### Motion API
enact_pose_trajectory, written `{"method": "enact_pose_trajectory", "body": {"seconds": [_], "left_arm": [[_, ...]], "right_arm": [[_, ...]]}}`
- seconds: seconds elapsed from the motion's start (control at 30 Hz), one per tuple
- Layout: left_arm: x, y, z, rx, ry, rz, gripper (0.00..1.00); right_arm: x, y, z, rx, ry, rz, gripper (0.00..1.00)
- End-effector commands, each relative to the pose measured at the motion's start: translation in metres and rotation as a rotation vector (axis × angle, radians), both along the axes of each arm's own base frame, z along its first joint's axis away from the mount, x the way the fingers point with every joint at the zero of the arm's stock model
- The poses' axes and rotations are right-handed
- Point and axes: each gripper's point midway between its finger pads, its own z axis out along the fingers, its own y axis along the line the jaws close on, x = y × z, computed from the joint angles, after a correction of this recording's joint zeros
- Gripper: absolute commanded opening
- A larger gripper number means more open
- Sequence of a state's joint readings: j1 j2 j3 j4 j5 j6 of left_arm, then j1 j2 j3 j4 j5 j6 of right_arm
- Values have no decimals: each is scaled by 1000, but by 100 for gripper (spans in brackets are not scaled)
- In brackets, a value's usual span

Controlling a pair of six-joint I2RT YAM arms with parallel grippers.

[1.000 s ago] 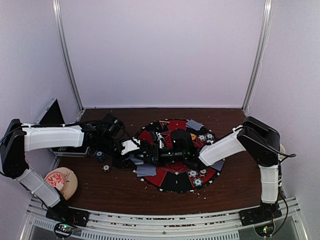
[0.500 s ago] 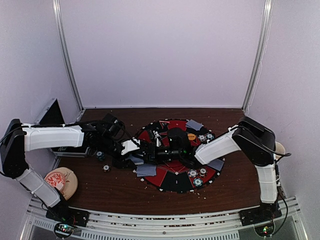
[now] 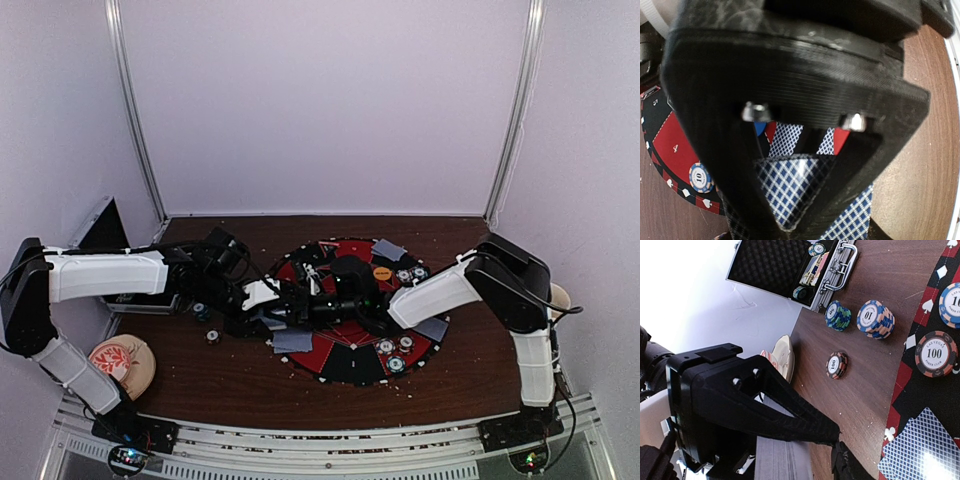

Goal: Distribute texas hold em gaming equipment
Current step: Pick up the poker card from the face-down deck piles.

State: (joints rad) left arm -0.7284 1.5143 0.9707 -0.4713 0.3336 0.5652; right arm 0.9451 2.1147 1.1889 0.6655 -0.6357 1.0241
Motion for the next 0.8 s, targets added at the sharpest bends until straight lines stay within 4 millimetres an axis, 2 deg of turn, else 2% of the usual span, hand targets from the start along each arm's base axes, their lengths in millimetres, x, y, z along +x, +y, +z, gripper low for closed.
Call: {"method": "enact_pose_trajectory", "body": {"seconds": [0.0,0.17,0.33,0.77], "left_arm": [[2,-10,16,-64,-38,-19,54],[1,-10,15,-64,-38,-20,54],[1,-10,16,-65,-39,-19,54],[1,-10,16,-65,-38,-20,54]], "right_arm": [[3,-3,-14,-61,13,-23,37],[7,-11,-15,-73,16,-43,29],[12,-21,-16,-86,16,-67,25],[16,-36,-10,-102,-1,-91,26]]}}
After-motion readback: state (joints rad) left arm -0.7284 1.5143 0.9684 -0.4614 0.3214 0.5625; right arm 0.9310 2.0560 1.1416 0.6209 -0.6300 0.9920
